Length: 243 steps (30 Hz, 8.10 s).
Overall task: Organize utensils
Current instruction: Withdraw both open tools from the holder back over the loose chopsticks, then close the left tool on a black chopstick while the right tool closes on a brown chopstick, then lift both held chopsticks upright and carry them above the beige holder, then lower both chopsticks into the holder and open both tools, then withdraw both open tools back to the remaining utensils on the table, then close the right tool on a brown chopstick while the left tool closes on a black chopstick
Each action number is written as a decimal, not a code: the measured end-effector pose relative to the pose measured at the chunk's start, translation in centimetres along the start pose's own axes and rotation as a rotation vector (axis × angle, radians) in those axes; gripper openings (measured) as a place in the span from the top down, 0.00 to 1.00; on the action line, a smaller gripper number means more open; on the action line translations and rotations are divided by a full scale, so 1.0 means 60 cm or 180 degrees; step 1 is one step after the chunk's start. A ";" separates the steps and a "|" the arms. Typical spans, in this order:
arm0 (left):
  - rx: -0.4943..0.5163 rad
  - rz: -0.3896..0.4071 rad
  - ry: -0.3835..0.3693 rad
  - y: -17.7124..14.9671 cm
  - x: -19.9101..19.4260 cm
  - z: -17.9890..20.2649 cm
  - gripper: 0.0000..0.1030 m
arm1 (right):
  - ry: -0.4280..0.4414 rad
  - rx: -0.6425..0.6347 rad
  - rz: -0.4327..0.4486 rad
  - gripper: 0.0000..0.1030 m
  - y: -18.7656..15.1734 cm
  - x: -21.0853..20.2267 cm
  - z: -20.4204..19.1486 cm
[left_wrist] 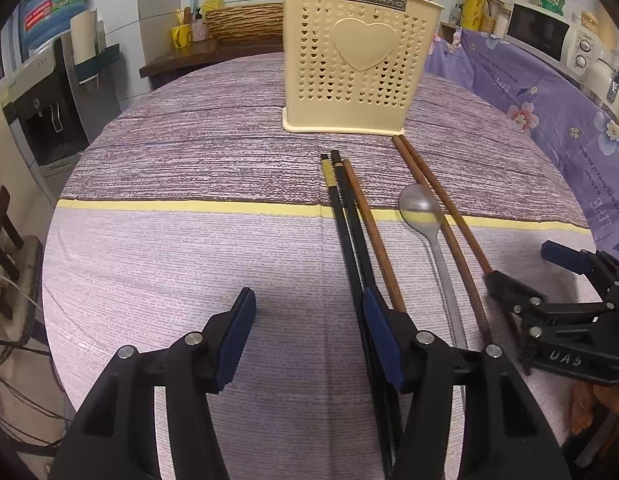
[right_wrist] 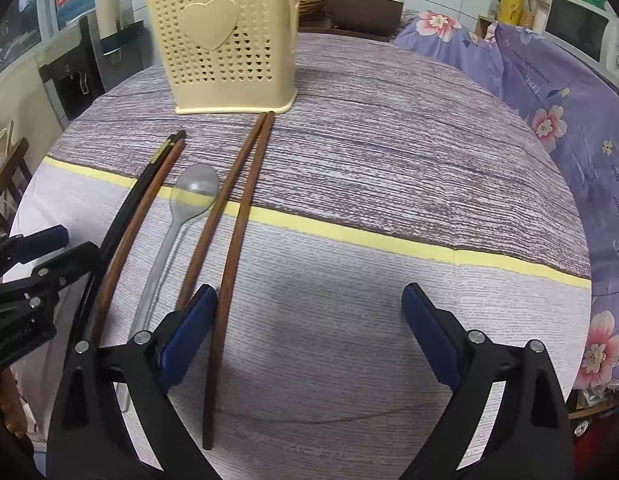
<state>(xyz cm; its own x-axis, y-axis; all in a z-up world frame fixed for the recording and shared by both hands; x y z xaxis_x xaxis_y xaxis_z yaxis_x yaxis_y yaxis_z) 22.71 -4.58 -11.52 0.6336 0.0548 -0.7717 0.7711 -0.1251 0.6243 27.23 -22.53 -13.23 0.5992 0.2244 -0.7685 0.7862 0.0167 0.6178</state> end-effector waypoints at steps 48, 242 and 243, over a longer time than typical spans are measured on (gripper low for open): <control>0.0036 -0.0162 0.0110 0.117 0.087 0.013 0.70 | 0.0447 0.0038 -0.0075 0.72 0.154 0.099 -0.009; 0.0214 -0.0097 0.0050 0.042 0.035 0.013 0.61 | 0.0459 0.0288 0.0330 0.69 0.041 -0.040 0.044; 0.0253 -0.0101 0.0029 0.052 0.042 0.017 0.61 | 0.0457 0.0290 0.0311 0.69 0.053 -0.034 0.046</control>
<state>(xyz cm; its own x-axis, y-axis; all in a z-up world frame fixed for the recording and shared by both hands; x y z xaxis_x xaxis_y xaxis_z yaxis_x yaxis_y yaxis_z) 26.63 -5.84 -11.65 0.6098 0.0689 -0.7895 0.7836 -0.2014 0.5877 28.92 -25.61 -10.20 0.6507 0.3574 -0.6699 0.7397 -0.0990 0.6656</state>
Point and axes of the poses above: each gripper's, at about its wrist camera, not at the fingertips, and x roughly the way its jaws point, z to its right, y to its top, the point moved 6 cm from there along x, roughly the way its jaws point, and after that the axes turned 13 degrees about y, right-handed, at the moved point
